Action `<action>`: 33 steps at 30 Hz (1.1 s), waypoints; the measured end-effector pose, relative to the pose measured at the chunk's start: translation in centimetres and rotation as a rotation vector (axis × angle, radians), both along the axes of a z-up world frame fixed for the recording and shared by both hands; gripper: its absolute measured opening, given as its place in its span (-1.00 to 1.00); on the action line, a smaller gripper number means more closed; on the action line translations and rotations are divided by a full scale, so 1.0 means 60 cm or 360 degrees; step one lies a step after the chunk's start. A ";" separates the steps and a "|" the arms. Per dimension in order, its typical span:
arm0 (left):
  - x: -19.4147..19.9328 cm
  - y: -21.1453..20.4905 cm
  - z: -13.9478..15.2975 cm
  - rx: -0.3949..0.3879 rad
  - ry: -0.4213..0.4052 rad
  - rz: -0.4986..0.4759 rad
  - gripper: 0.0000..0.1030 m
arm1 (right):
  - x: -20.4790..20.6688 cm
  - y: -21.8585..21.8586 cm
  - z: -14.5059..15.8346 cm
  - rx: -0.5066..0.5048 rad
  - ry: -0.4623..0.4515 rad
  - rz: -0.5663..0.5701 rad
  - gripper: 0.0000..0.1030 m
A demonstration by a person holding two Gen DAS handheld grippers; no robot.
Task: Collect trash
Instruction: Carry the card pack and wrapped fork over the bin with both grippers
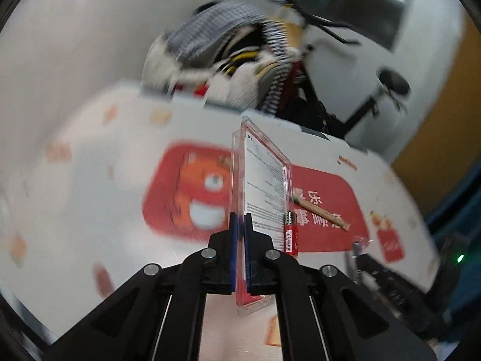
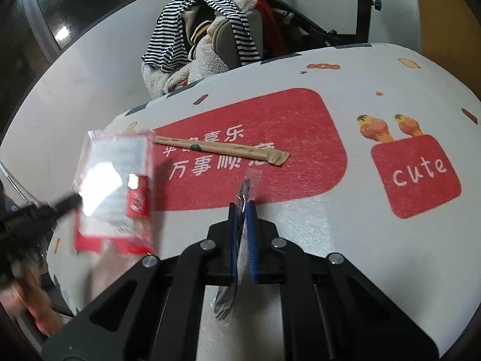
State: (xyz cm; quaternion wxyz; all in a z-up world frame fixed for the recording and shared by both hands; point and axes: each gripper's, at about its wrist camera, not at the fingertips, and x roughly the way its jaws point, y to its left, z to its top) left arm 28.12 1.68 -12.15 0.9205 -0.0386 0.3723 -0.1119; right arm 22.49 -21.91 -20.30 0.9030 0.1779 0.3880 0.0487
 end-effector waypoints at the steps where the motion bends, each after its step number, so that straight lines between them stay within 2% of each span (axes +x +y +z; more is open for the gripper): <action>1: -0.005 -0.013 0.014 0.0107 -0.0060 -0.0023 -0.92 | -0.008 -0.004 0.003 0.0006 -0.0010 0.0004 -0.80; 4: -0.014 -0.053 0.041 0.0426 -0.0232 -0.0088 -0.92 | -0.024 -0.012 0.007 0.0020 -0.0030 0.0007 -0.80; 6: -0.015 -0.081 0.037 0.0622 -0.0302 -0.0147 -0.92 | -0.042 -0.019 0.011 0.0031 -0.0041 0.0007 -0.80; 10: -0.017 -0.112 -0.006 0.0914 -0.0325 -0.0230 -0.92 | -0.062 -0.027 0.017 0.0019 -0.0052 0.0006 -0.80; 12: -0.016 -0.111 -0.027 0.0969 -0.0315 -0.0214 -0.92 | -0.073 -0.036 0.019 0.0017 -0.0051 -0.0004 -0.80; 14: -0.014 -0.097 -0.025 0.0897 -0.0300 -0.0152 -0.92 | -0.079 -0.041 0.022 0.0017 -0.0048 -0.0014 -0.80; 17: -0.007 -0.065 -0.007 0.0680 -0.0215 -0.0078 -0.92 | -0.089 -0.051 0.025 0.0022 -0.0045 -0.0031 -0.80; 24: -0.045 -0.018 0.039 0.0306 -0.0122 -0.0041 -0.92 | -0.115 -0.057 0.047 0.0038 -0.0091 -0.0005 -0.80; 29: -0.102 -0.003 0.071 0.0177 -0.0117 -0.0092 -0.92 | -0.150 -0.054 0.077 0.0049 -0.0172 0.0065 -0.80; 33: -0.169 -0.001 0.087 0.0146 -0.0138 -0.0173 -0.92 | -0.176 -0.054 0.094 0.0046 -0.0206 0.0100 -0.80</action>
